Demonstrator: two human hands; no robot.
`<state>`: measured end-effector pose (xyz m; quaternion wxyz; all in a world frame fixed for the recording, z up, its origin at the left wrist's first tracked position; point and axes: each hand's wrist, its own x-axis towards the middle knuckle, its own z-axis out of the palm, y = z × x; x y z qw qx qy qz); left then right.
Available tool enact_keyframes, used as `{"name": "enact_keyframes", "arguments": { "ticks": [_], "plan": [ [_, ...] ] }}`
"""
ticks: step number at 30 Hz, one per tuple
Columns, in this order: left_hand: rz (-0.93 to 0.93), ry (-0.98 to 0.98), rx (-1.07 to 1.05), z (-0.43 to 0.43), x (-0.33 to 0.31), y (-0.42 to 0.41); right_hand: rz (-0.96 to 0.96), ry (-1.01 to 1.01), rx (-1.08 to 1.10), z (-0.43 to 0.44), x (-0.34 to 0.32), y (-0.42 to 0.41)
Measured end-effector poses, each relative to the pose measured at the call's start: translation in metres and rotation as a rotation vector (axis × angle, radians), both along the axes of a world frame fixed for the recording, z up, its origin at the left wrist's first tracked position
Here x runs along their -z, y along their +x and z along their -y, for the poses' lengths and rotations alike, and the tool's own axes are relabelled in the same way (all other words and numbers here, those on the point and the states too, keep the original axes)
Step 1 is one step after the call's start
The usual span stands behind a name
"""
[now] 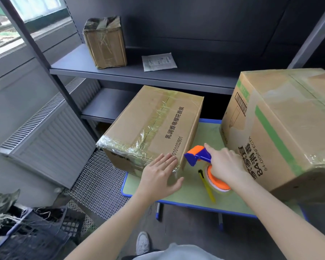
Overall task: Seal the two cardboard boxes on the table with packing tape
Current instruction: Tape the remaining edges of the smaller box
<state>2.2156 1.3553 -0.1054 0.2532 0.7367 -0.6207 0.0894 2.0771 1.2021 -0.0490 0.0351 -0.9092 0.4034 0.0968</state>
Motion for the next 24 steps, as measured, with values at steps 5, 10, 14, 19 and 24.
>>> {"name": "enact_keyframes", "arguments": {
  "ticks": [5, 10, 14, 19, 24],
  "plan": [
    [0.088, 0.070, -0.175, 0.024, 0.009, -0.021, 0.063, -0.050, 0.108, -0.003, -0.021, 0.008],
    [0.160, 0.067, -0.224, 0.034, 0.011, -0.027, 0.314, -0.102, 0.161, -0.011, -0.026, 0.020],
    [0.023, 0.160, -0.153, 0.041, -0.011, -0.039, 0.406, -0.252, 0.037, -0.016, -0.024, 0.046],
    [-0.303, 0.125, 0.260, 0.024, -0.030, -0.016, 0.454, -0.300, -0.081, -0.011, -0.013, 0.089],
    [-0.163, -0.044, 0.131, -0.016, -0.020, 0.058, 0.284, -0.283, -0.156, -0.009, 0.007, 0.106]
  ]
}}
